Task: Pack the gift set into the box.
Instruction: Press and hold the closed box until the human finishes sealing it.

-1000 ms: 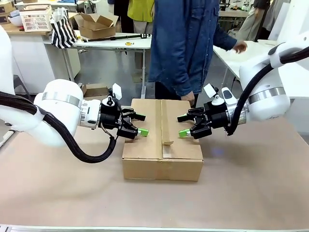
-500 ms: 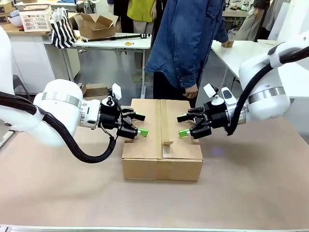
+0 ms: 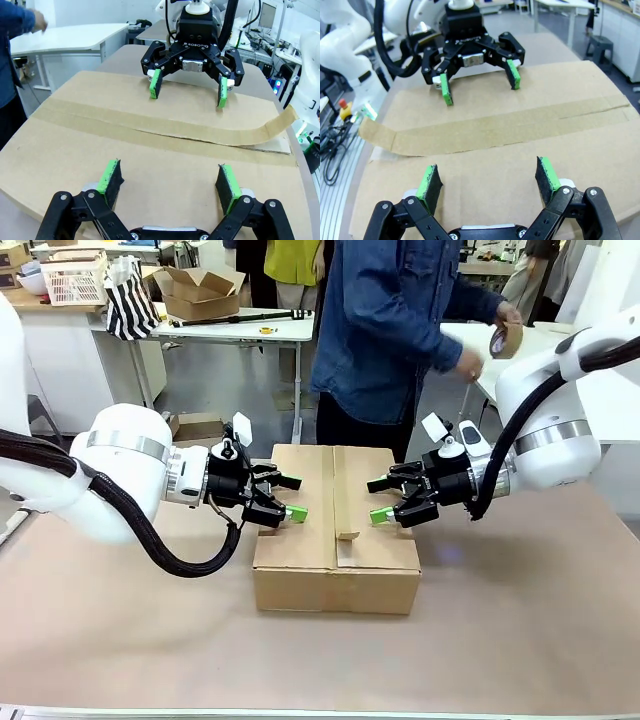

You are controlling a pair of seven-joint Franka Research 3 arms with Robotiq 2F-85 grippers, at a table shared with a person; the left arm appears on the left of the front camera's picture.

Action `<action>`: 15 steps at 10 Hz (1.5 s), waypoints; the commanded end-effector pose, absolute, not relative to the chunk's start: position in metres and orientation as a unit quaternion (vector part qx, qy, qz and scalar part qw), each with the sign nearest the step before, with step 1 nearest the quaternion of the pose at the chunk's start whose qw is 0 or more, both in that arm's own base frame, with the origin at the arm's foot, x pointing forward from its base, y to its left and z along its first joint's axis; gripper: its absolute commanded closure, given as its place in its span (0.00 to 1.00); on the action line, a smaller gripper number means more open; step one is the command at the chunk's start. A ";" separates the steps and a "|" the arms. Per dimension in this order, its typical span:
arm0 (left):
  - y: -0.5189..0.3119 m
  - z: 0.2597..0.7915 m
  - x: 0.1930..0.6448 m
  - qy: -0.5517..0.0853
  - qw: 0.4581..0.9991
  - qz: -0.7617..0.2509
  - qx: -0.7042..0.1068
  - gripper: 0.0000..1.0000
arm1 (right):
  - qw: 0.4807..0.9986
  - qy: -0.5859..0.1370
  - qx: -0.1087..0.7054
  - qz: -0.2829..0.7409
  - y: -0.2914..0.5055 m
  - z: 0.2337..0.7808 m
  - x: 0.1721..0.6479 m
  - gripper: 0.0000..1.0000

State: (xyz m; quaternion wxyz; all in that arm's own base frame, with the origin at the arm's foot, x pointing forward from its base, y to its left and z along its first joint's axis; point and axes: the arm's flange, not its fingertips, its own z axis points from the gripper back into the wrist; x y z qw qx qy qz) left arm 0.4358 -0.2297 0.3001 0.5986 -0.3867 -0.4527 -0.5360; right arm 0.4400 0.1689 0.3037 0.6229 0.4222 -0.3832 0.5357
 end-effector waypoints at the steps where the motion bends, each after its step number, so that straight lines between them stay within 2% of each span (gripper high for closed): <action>1: -0.229 0.298 0.435 -0.451 0.600 -0.535 -0.388 0.00 | 0.627 -0.387 0.419 0.530 0.169 0.303 0.440 0.00; 15: -0.229 0.298 0.435 -0.451 0.600 -0.535 -0.388 0.00 | 0.627 -0.387 0.419 0.530 0.169 0.303 0.440 0.00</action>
